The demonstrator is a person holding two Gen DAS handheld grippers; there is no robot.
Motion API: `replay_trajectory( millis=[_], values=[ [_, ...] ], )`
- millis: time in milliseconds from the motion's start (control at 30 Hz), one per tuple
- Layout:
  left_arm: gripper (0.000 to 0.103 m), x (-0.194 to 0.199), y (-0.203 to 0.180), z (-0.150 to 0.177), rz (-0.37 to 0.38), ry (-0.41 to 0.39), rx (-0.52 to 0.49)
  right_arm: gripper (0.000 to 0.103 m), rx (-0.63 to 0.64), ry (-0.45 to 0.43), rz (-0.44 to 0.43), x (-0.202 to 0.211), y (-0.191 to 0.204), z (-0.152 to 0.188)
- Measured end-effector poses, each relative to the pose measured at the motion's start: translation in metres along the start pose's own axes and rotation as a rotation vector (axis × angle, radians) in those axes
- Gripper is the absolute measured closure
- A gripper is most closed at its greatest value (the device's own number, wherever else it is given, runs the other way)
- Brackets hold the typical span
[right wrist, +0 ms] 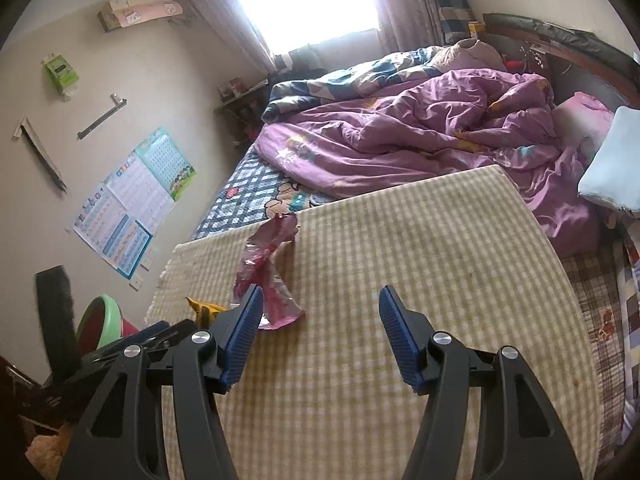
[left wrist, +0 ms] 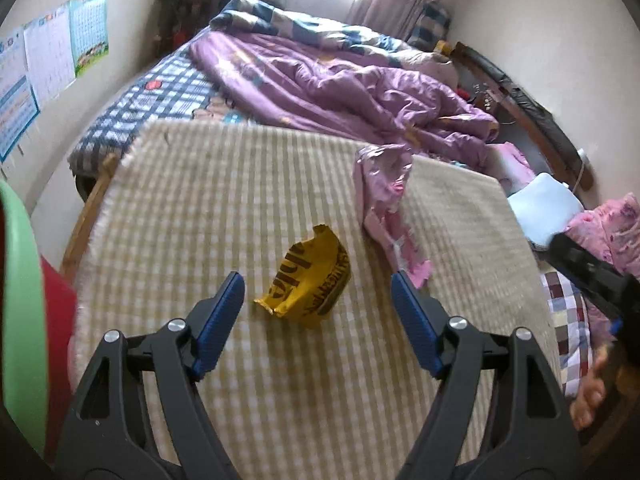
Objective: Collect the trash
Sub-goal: 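Move both tools back over the last wrappers on the mat, then grasp a yellow wrapper with the left tool while the right tool grasps a pink foil bag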
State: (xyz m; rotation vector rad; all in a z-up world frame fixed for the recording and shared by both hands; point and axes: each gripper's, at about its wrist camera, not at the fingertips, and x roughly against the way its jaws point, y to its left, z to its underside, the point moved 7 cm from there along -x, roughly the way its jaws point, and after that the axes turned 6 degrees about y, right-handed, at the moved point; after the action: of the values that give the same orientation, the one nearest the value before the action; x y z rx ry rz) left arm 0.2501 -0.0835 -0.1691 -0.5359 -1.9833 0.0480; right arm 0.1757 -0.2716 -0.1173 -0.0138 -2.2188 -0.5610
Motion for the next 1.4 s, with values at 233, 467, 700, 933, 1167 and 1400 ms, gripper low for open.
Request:
replay_trajectory(
  millis=[233, 467, 700, 933, 1167, 1400],
  values=[
    [0.083, -0.002, 0.007, 0.012, -0.024, 0.036, 0.024, 0.044, 0.048, 0.046, -0.061, -0.026, 0.025, -0.006],
    [0.084, 0.065, 0.023, 0.039, -0.119, -0.08, 0.023, 0.036, 0.147, 0.094, -0.088, -0.067, 0.067, -0.011],
    [0.084, 0.115, 0.056, 0.076, -0.154, -0.118, 0.155, 0.033, 0.114, 0.185, -0.032, -0.119, 0.063, -0.002],
    [0.084, 0.139, 0.07, 0.101, -0.161, -0.136, 0.218, 0.069, 0.069, 0.215, -0.033, -0.122, 0.056, 0.008],
    [0.081, 0.136, 0.064, 0.1, -0.138, -0.14, 0.208, 0.098, 0.123, 0.185, -0.091, -0.078, 0.071, 0.014],
    [0.043, 0.116, 0.051, 0.062, -0.108, -0.177, 0.134, 0.098, 0.206, 0.139, -0.118, -0.023, 0.083, 0.041]
  ],
)
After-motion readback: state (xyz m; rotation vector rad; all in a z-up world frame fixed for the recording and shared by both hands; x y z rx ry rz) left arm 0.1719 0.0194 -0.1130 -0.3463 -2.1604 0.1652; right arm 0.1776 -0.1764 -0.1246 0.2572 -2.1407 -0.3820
